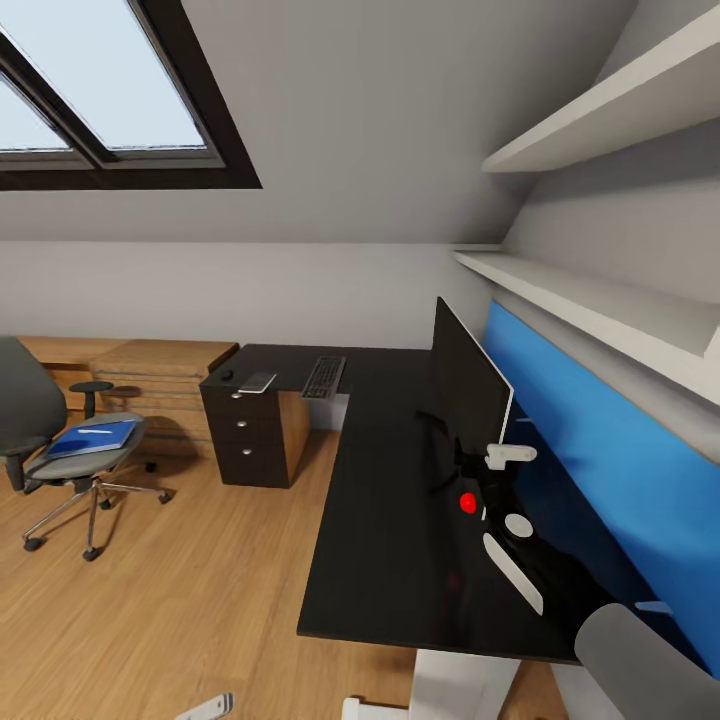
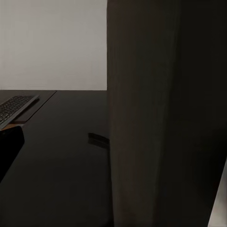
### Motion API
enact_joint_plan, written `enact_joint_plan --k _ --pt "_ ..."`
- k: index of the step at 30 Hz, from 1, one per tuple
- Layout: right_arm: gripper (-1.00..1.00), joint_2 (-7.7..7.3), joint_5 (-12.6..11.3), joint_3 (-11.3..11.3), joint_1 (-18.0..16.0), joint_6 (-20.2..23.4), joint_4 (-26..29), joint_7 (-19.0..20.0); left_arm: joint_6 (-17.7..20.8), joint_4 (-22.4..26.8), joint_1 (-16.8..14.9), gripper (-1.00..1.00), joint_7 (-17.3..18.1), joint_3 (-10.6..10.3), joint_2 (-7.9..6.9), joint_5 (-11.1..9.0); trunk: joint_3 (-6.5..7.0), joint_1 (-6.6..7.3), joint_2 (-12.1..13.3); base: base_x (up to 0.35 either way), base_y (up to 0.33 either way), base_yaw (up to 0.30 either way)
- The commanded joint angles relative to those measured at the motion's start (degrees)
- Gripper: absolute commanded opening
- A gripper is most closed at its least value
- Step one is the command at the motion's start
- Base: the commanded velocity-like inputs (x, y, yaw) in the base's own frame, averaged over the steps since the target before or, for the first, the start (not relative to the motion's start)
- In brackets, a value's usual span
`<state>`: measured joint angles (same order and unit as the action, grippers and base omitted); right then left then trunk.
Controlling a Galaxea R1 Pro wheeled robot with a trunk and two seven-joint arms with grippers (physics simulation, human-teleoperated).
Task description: In the bedroom, organize the workspace by keeping the computer under the desk, ensuring the monitor is on the desk, placing the keyboard on the desk next to the monitor, placing the mouse on the desk next to the keyboard, moving the folder from the swivel chair onto the desk next to the mouse, stacking the notebook on top of the folder with the pen on top of the notebook, and positioning the swivel chair next to the desk.
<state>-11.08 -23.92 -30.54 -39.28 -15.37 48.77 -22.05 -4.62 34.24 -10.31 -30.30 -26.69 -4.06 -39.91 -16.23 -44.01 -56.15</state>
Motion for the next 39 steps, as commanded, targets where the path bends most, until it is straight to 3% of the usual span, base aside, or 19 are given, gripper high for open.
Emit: enact_joint_plan --k 1,22,39 --pt "1.0 -0.09 -0.6 -0.4 -0.1 -0.4 0.0 -0.4 -0.4 0.0 -0.1 1.0 -0.4 -0.5 -0.07 -0.6 -0.08 -0.01 -0.1 0.0 0.0 0.0" --pt "1.0 -0.1 -0.6 -0.4 -0.1 -0.4 0.1 -0.4 -0.4 0.0 -0.1 1.0 -0.3 -0.5 -0.11 -0.6 -0.08 -0.01 -0.1 -0.116 0.0 0.0" --pt "1.0 -0.09 -0.7 -0.4 -0.1 -0.4 0.1 -0.3 -0.3 0.0 -0.1 1.0 -0.3 -0.5 -0.15 -0.6 -0.08 -0.01 -0.1 -0.32 0.0 0.0"
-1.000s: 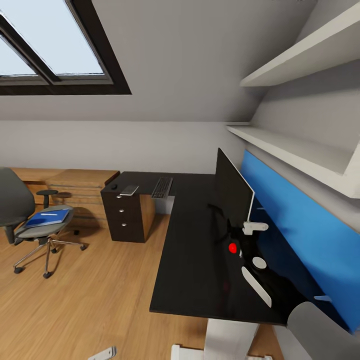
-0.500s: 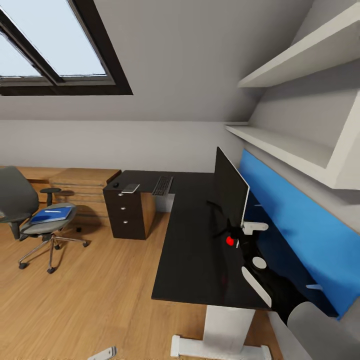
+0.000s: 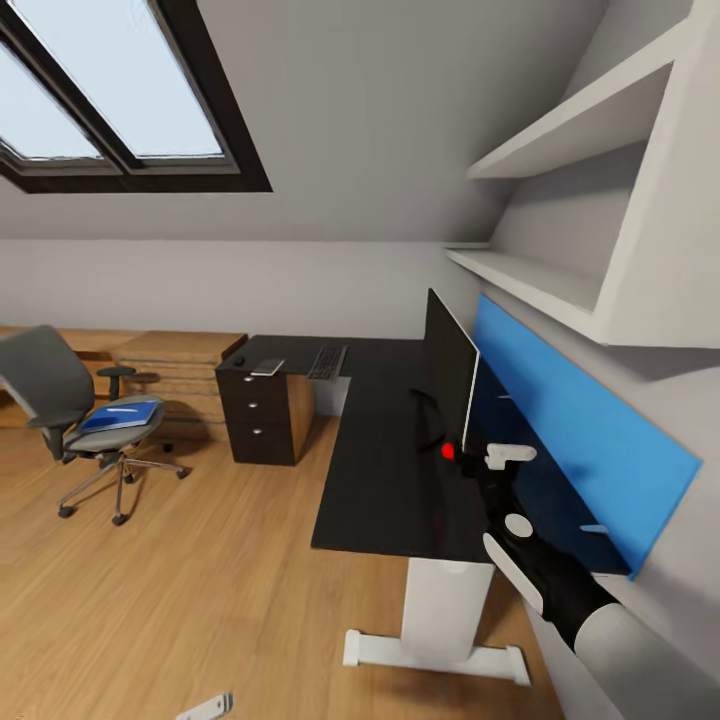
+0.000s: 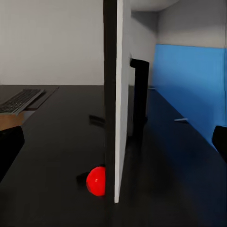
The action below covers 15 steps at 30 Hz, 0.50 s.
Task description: In the bedroom, organize the workspace by keeping the computer under the desk, ensuring the monitor is on the desk, placing the keyboard on the desk next to the monitor, placing the mouse on the desk next to the keyboard, moving the folder from the swivel chair onto the desk next to the mouse, stacking the notebook on top of the folder with the pen on top of the notebook, and positioning the swivel chair next to the desk.
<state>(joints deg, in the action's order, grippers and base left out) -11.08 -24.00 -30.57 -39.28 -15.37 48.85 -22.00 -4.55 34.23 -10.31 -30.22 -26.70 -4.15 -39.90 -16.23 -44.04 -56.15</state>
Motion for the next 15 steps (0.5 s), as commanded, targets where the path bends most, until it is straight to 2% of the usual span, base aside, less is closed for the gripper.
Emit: enact_joint_plan --k 1,12,15 --pt "1.0 -0.09 -0.6 -0.4 -0.1 -0.4 0.0 -0.3 -0.4 0.0 -0.1 1.0 -0.4 -0.5 -0.04 -0.6 -0.08 0.03 -0.1 -0.339 0.0 0.0" --pt "1.0 0.0 -0.7 -0.6 -0.1 -0.4 -0.1 -0.1 -0.5 0.0 -0.1 1.0 -0.4 -0.6 0.01 -0.5 -0.08 0.03 -0.1 -0.339 0.0 0.0" --pt "1.0 0.62 -0.7 -0.8 -0.1 -0.4 -0.1 -0.3 -0.4 0.0 -0.1 1.0 -0.4 -0.6 0.01 -0.5 -0.08 0.03 -0.1 -0.339 0.0 0.0"
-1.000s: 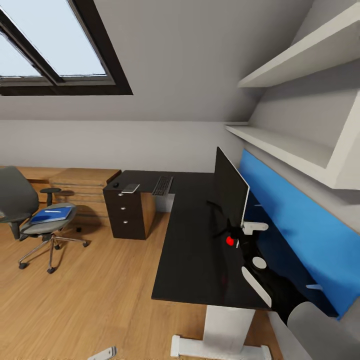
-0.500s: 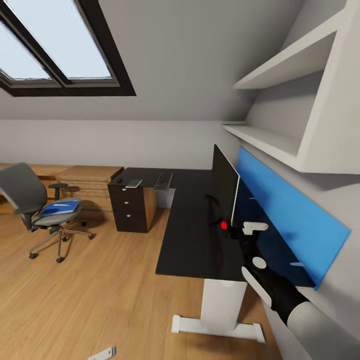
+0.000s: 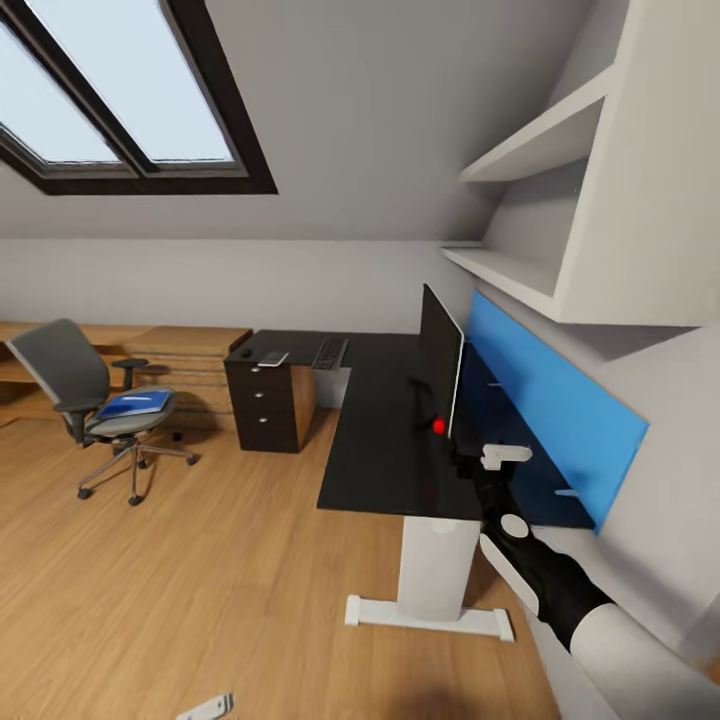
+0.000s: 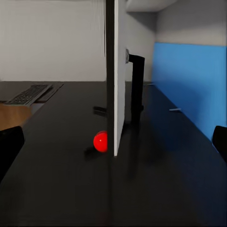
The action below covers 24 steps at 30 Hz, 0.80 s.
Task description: In the bedroom, organize the workspace by keeping the computer under the desk, ensuring the monitor is on the desk, placing the keyboard on the desk next to the monitor, placing the mouse on the desk next to the keyboard, moving the folder from the swivel chair onto the desk next to the mouse, stacking the notebook on top of the folder with the pen on top of the notebook, and positioning the swivel chair next to the desk.
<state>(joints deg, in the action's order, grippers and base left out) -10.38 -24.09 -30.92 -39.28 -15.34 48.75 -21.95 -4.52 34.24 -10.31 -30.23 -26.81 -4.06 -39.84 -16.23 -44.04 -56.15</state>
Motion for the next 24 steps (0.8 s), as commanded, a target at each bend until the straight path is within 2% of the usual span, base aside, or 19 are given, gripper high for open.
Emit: enact_joint_plan --k 1,3,5,10,12,14,16,22,23,24 --pt "1.0 0.31 -0.6 -0.4 -0.1 -0.4 -0.1 -0.4 -0.4 0.0 -0.1 1.0 -0.4 -0.4 -0.08 -0.6 -0.08 0.03 -0.1 -0.339 0.0 0.0" --pt "1.0 0.87 -0.7 -0.4 0.2 -0.4 -0.7 -0.3 -0.3 0.0 -0.1 1.0 -0.4 -0.4 -0.11 -0.7 -0.08 0.03 -0.1 -0.339 0.0 0.0" --pt "1.0 1.76 -0.3 -0.5 2.8 -0.5 -2.8 -0.3 -0.3 0.0 -0.1 1.0 -0.4 -0.4 -0.1 -0.7 -0.08 0.03 -0.1 -0.202 0.0 0.0" --pt "1.0 2.06 0.0 -0.5 6.3 -0.6 -3.3 -0.5 -0.4 0.0 -0.1 1.0 -0.4 -0.3 -0.12 -0.7 -0.08 0.03 -0.1 -0.047 0.0 0.0" --pt "1.0 2.1 0.0 -0.4 9.3 -2.3 -3.7 -0.6 -0.4 0.0 -0.1 1.0 -0.4 -0.3 -0.15 -0.7 -0.08 0.03 -0.1 -0.011 0.0 0.0" --pt "1.0 2.06 0.0 -0.4 10.7 -3.9 -3.7 -0.7 -0.4 0.0 -0.1 1.0 -0.4 -0.3 -0.16 -0.7 -0.08 0.03 -0.1 -0.005 0.0 0.0" --pt "1.0 1.96 0.0 -0.3 13.1 -7.2 -3.5 -0.7 -0.4 0.0 -0.1 1.0 -0.4 -0.3 -0.22 -0.7 -0.08 0.03 -0.1 -0.002 0.0 0.0" --pt "1.0 2.06 -0.4 -0.4 16.6 -11.9 -3.7 -0.7 -0.4 0.0 -0.1 1.0 -0.4 -0.3 -0.8 -0.7 -0.08 0.03 -0.1 0.0 0.0 0.0" --pt "1.0 2.05 -0.6 -0.3 19.2 -13.2 -4.0 -0.7 -0.4 0.0 -0.1 1.0 -0.4 -0.3 -0.86 -0.7 -0.08 0.03 -0.1 0.0 0.0 0.0" --pt "1.0 2.01 -0.7 -0.3 19.8 -13.3 -4.0 -0.7 -0.4 0.0 -0.1 1.0 -0.4 -0.3 -0.86 -0.7 -0.08 0.03 -0.1 0.0 0.0 0.0"
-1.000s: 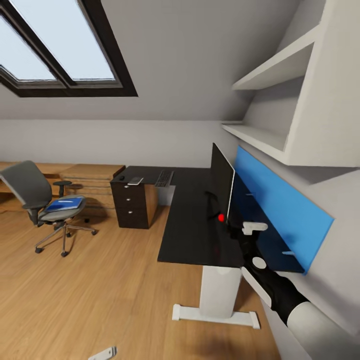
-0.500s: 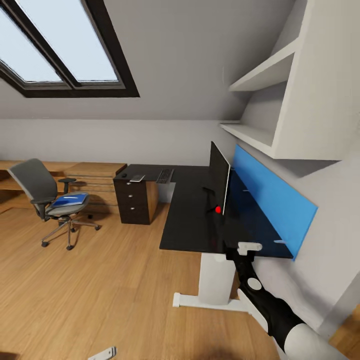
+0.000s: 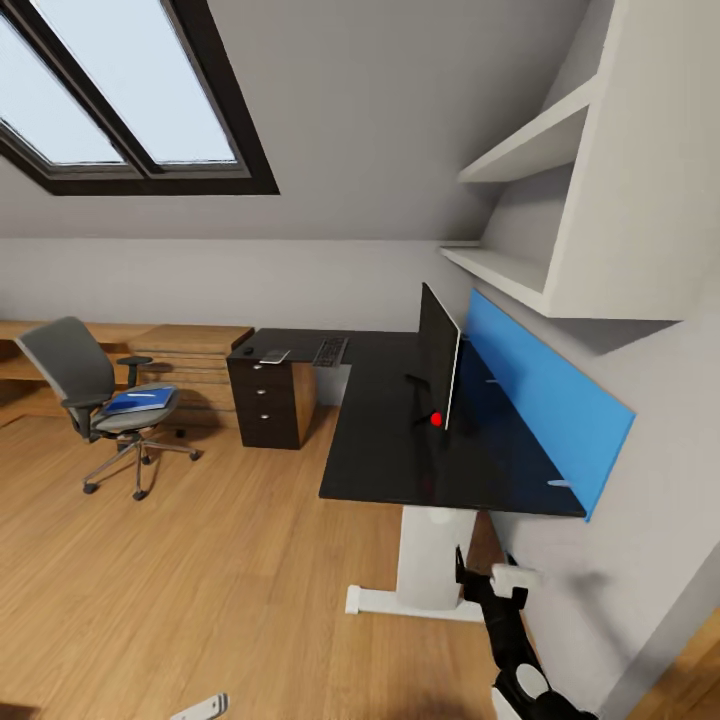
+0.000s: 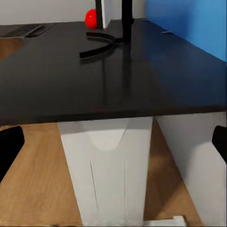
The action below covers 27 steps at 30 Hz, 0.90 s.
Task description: In the bedroom, organize the workspace by keeping the computer under the desk, ensuring the monitor is on the desk, placing the keyboard on the desk next to the monitor, placing the mouse on the desk next to the keyboard, moving the folder from the swivel chair onto the desk next to the mouse, stacking the notebook on top of the folder with the pen on top of the notebook, and positioning the swivel chair next to the desk.
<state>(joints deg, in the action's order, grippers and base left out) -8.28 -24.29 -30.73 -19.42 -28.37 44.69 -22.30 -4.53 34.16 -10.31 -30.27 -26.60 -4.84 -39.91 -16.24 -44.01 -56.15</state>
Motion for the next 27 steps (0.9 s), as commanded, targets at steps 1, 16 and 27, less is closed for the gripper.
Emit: enact_joint_plan --k 1,16,27 --pt "1.0 -0.12 -0.5 -0.4 0.2 -0.4 0.0 -0.4 -0.4 0.0 -0.1 1.0 -0.4 -0.5 -0.08 -0.6 -0.07 -0.01 -0.1 0.0 0.0 0.0" --pt "1.0 4.76 -0.6 -0.4 2.5 -8.4 -29.6 0.1 -0.5 -5.7 -0.1 1.0 -0.4 -0.3 -0.16 -0.7 -0.07 -0.01 -0.1 -0.087 0.136 0.0" --pt "1.0 8.62 -0.5 -0.3 2.5 -8.6 -33.8 0.3 -0.7 -14.5 -0.1 1.0 12.6 0.4 -0.18 -0.7 -0.07 -0.01 -0.1 -0.054 0.223 0.0"
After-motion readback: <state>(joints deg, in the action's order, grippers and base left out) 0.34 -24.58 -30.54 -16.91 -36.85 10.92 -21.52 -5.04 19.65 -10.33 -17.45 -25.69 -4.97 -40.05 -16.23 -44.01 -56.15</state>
